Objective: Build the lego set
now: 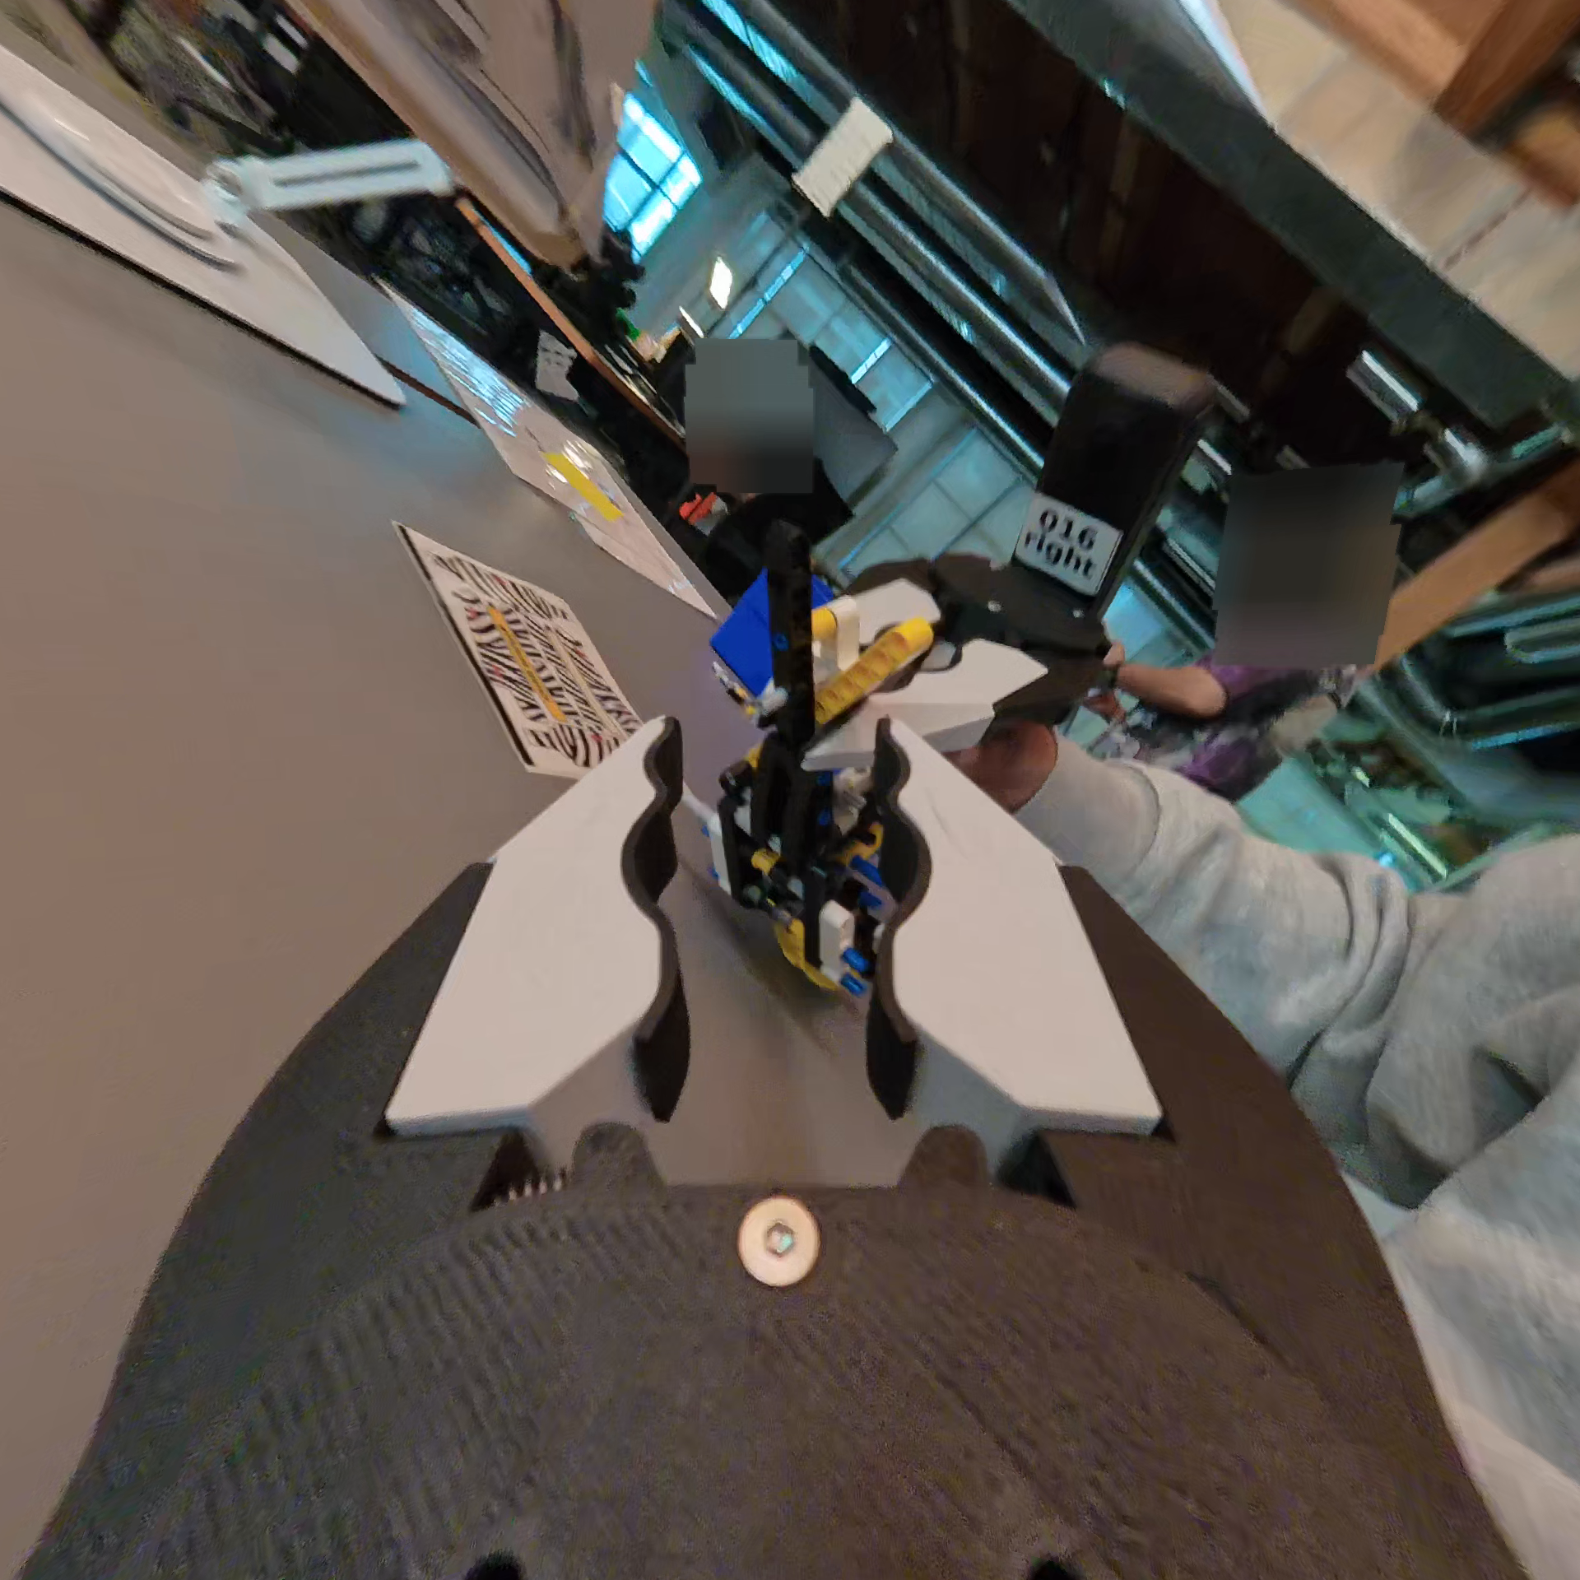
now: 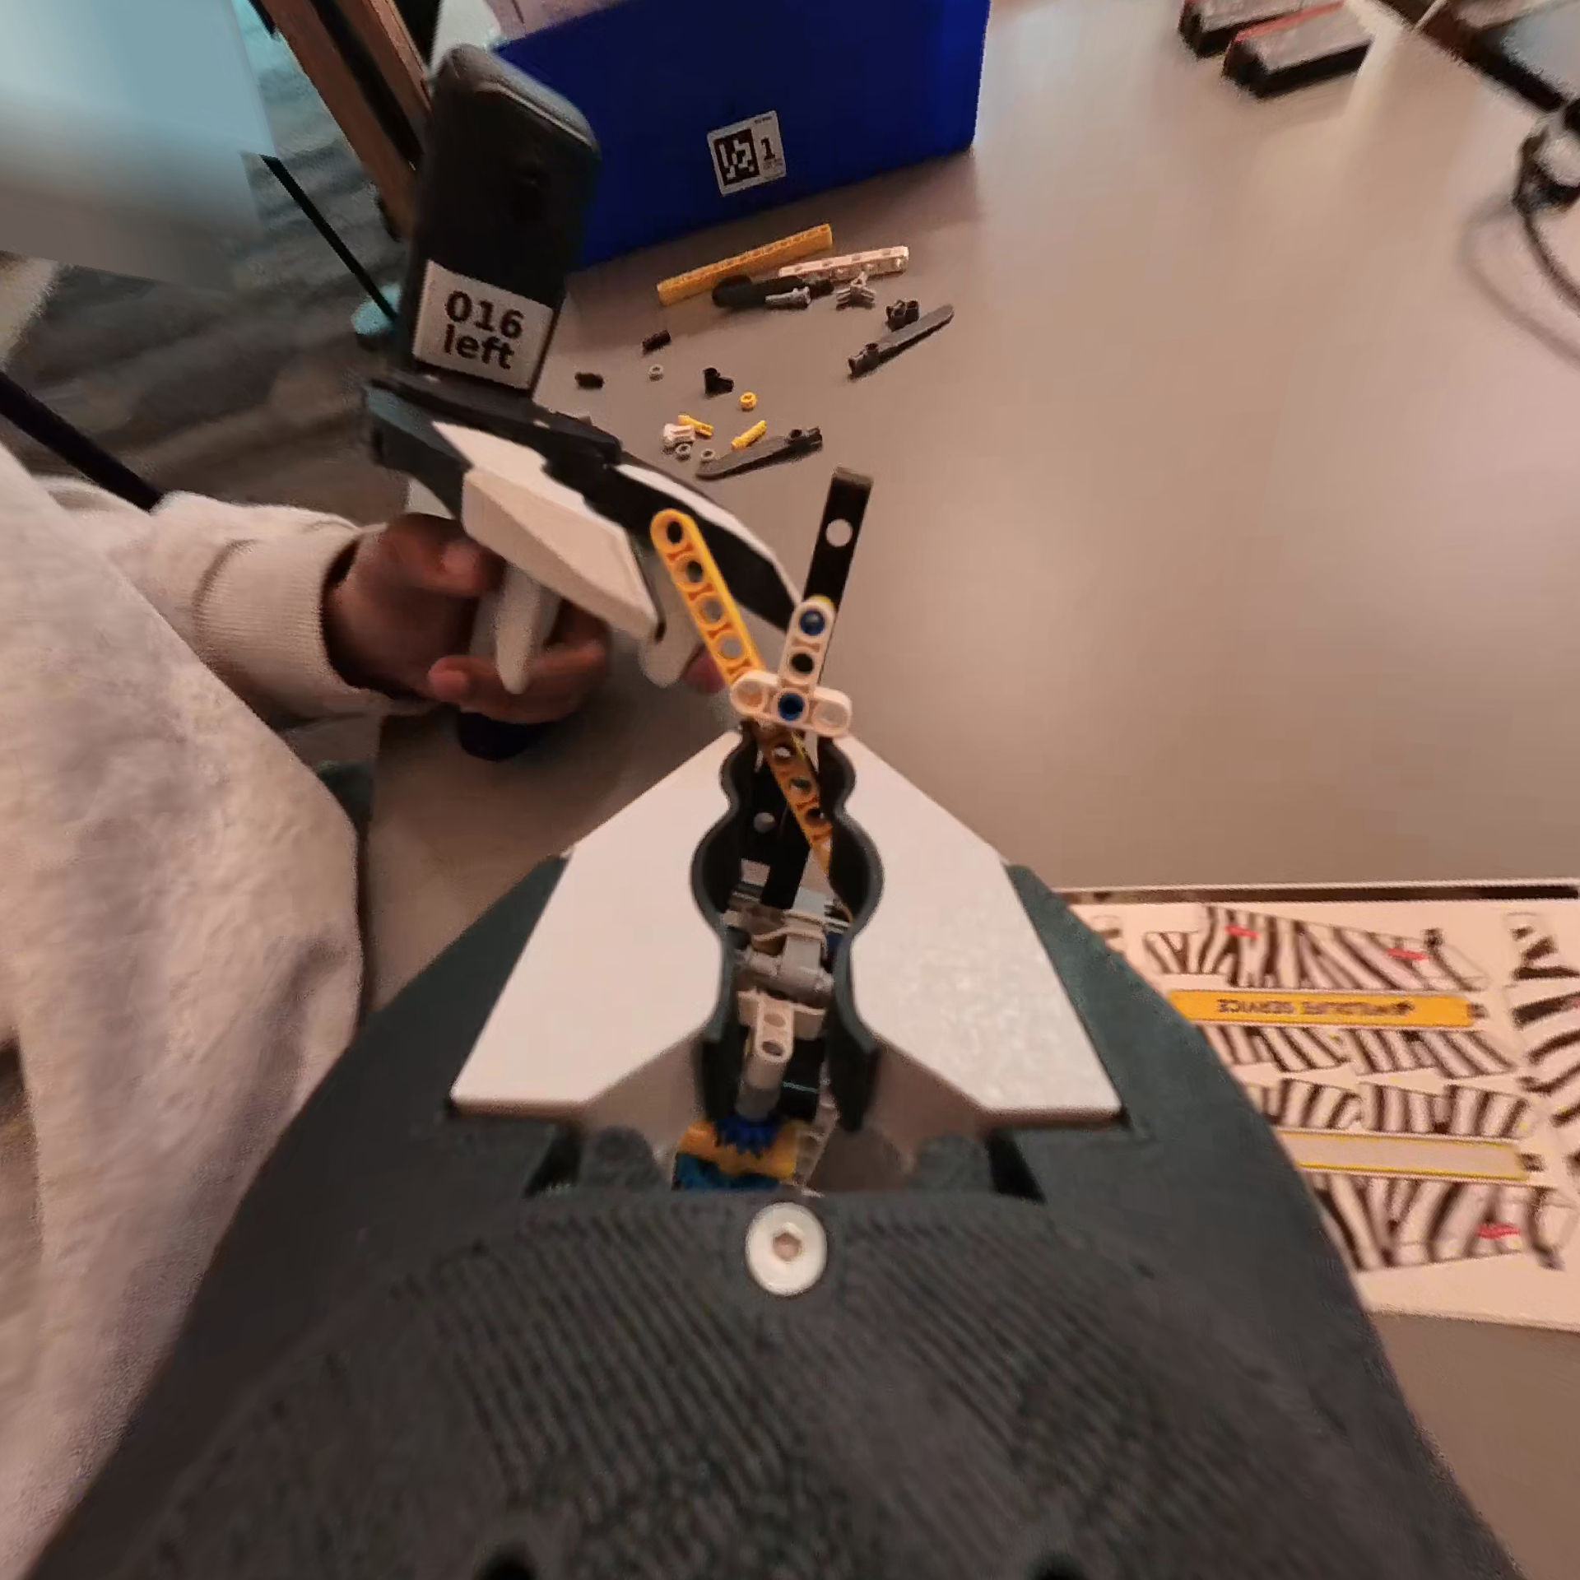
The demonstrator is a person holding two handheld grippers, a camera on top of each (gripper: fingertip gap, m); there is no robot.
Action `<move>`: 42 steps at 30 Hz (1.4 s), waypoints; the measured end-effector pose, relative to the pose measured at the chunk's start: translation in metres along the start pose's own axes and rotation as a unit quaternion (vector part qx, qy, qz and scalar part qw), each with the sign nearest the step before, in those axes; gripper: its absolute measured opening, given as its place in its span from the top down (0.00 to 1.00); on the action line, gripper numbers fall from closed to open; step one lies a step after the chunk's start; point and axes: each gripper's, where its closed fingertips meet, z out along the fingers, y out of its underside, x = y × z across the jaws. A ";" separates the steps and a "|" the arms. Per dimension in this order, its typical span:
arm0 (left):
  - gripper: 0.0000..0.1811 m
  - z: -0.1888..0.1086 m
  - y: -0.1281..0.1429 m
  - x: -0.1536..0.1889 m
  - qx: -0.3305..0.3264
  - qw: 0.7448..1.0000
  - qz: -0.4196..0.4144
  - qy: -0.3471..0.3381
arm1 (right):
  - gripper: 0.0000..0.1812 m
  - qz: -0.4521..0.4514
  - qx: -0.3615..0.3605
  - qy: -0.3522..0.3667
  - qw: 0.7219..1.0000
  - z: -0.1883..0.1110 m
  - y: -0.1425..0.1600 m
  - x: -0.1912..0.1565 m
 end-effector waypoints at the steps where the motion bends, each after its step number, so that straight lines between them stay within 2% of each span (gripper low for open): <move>1: 0.77 0.003 0.005 0.004 -0.012 1.000 0.010 0.004 | 0.93 -0.024 -0.004 0.015 1.000 0.000 -0.001 -0.001; 5: 0.78 0.008 0.018 0.011 -0.044 0.998 0.043 0.011 | 0.93 -0.090 -0.011 0.050 0.995 0.002 -0.005 -0.008; 9: 0.78 0.008 0.015 0.009 -0.037 0.999 0.031 0.011 | 0.93 -0.099 0.004 0.053 0.994 -0.003 -0.010 -0.011; 20: 0.79 0.006 0.011 0.008 -0.024 0.999 0.034 0.005 | 0.93 -0.054 0.017 0.058 0.997 -0.014 -0.005 -0.001; 26: 0.80 0.007 0.016 0.010 -0.031 0.997 0.076 -0.013 | 0.93 0.003 0.019 0.089 0.996 -0.017 -0.001 0.013; 31: 0.84 -0.001 0.020 0.028 -0.027 0.990 0.138 -0.001 | 0.93 0.035 0.012 0.085 0.996 -0.018 0.002 0.021; 33: 0.86 -0.011 0.023 0.032 -0.024 0.985 0.169 -0.025 | 0.93 0.038 0.011 0.081 0.996 -0.018 0.003 0.021; 36: 0.90 -0.034 0.017 0.032 0.013 0.975 0.201 -0.095 | 0.93 0.038 0.005 0.083 0.996 -0.020 0.009 0.020; 40: 0.91 -0.069 0.008 0.026 0.060 0.953 0.227 -0.190 | 0.93 0.050 0.013 0.081 0.995 -0.028 0.018 0.017; 42: 0.90 -0.081 0.002 0.024 0.087 0.948 0.222 -0.212 | 0.93 0.059 0.026 0.075 0.995 -0.033 0.021 0.016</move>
